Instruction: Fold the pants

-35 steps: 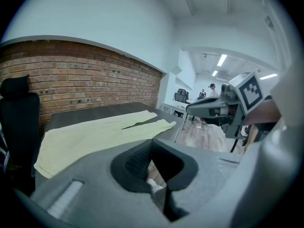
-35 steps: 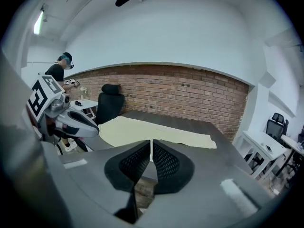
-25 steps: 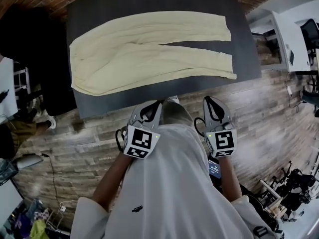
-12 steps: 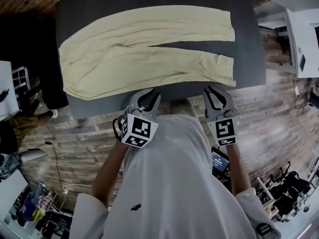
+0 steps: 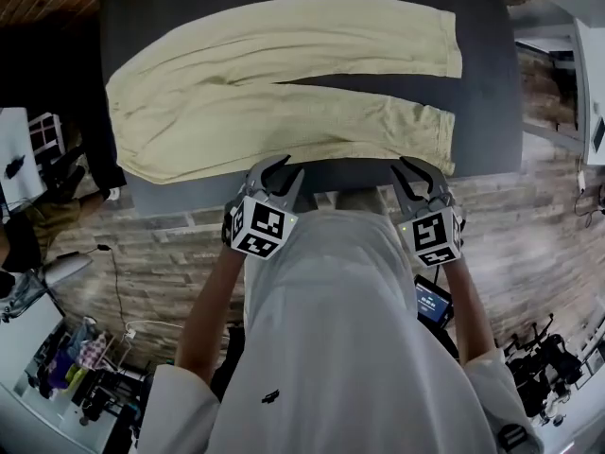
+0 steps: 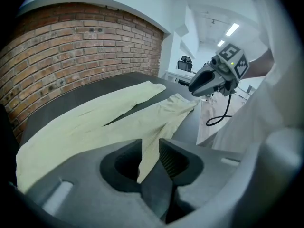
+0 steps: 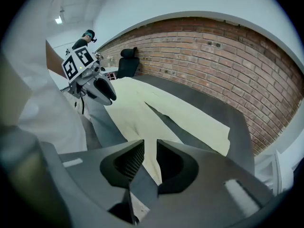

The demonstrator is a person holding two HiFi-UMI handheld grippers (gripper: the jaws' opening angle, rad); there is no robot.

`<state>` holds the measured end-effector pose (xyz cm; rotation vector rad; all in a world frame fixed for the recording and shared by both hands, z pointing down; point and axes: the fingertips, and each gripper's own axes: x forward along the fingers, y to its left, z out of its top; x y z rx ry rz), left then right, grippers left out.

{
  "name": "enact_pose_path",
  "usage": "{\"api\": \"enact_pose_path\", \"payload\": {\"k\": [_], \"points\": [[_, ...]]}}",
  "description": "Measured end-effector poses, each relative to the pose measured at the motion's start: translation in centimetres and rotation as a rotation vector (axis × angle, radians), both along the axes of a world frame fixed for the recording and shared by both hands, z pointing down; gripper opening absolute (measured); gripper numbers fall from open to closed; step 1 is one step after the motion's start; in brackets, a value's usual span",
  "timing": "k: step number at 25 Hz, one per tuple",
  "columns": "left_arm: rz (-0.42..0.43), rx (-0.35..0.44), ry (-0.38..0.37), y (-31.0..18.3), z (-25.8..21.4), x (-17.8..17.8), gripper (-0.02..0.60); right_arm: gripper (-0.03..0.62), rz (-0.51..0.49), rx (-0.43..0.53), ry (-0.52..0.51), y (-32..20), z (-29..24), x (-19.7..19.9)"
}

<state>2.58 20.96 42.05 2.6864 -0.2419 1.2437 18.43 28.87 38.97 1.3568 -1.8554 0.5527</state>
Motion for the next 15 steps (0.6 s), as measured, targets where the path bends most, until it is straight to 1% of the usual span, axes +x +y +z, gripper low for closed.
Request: {"api": "enact_pose_path", "payload": {"k": [4, 6, 10, 15], "points": [[-0.004, -0.013, -0.051, -0.5, 1.9, 0.0, 0.107, 0.088, -0.023, -0.043, 0.011, 0.1, 2.1, 1.0], [0.021, -0.013, -0.071, -0.5, 2.6, 0.4, 0.121, 0.087, -0.029, -0.058, 0.014, 0.0, 3.0, 1.2], [0.081, 0.008, -0.104, -0.3, 4.3, 0.8, 0.123, 0.095, -0.055, -0.113, 0.05, 0.6, 5.1, 1.6], [0.088, 0.004, -0.142, -1.4, 6.8, 0.4, 0.123, 0.097, -0.052, -0.179, 0.1, 1.8, 7.7, 3.0]]}}
